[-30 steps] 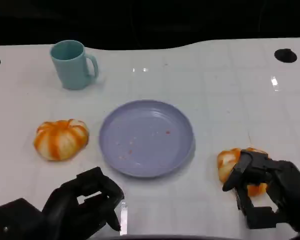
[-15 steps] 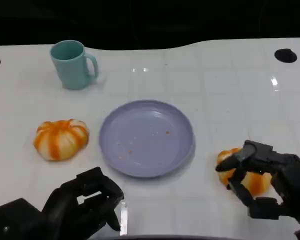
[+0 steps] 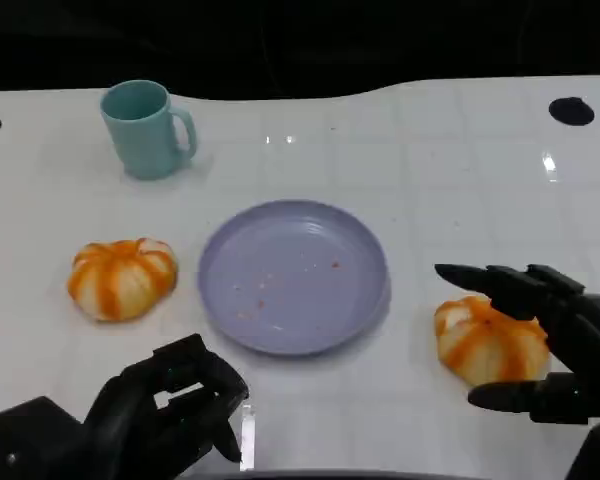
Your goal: Grasp the bread from the table and place it into the plate.
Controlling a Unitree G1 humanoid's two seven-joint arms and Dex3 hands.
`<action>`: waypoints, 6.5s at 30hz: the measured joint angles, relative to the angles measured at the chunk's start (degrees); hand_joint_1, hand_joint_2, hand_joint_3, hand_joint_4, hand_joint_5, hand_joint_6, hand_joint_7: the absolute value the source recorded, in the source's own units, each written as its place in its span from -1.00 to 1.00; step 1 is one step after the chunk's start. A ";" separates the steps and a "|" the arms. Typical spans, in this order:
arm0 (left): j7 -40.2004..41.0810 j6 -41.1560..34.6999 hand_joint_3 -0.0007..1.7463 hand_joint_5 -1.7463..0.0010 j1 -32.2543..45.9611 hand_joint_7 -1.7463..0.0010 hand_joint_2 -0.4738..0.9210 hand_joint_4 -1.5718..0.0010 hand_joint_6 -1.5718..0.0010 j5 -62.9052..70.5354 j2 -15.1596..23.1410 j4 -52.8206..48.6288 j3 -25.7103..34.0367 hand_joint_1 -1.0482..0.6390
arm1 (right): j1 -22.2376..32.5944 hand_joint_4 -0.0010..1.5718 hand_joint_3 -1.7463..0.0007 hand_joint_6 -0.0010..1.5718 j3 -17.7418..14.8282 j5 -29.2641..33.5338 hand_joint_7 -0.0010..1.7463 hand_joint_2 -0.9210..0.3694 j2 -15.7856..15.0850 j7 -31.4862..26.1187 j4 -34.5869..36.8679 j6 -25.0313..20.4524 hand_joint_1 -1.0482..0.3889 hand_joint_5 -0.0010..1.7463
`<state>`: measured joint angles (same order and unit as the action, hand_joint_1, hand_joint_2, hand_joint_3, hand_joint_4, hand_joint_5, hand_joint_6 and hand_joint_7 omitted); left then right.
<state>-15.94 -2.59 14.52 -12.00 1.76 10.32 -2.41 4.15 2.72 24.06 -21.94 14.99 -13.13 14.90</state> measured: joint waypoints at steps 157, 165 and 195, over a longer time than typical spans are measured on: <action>2.08 -2.12 -0.65 -1.00 3.86 -0.71 1.00 0.17 0.26 1.28 -1.47 6.81 -4.55 -0.43 | -48.58 -1.00 0.67 -0.74 27.88 18.81 -0.99 -1.00 18.11 -24.46 60.06 5.44 -0.57 -0.66; 2.12 -1.93 -0.64 -1.00 3.62 -0.71 1.00 0.16 0.25 1.82 -1.42 6.73 -4.65 -0.45 | -40.84 -1.00 0.71 -0.79 25.96 14.62 -0.98 -1.00 13.23 -11.75 42.10 1.20 -0.65 -0.75; 2.29 -2.23 -0.64 -1.00 2.61 -0.76 1.00 0.14 0.26 1.09 -1.56 6.44 -4.07 -0.42 | -7.80 -0.04 -0.48 -0.06 8.98 -23.00 0.38 -0.32 7.68 -1.94 20.30 21.57 0.41 0.73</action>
<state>-13.65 -4.82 17.13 -10.91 0.20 16.76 -6.48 -3.64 11.70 1.06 -14.26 13.05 7.17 36.47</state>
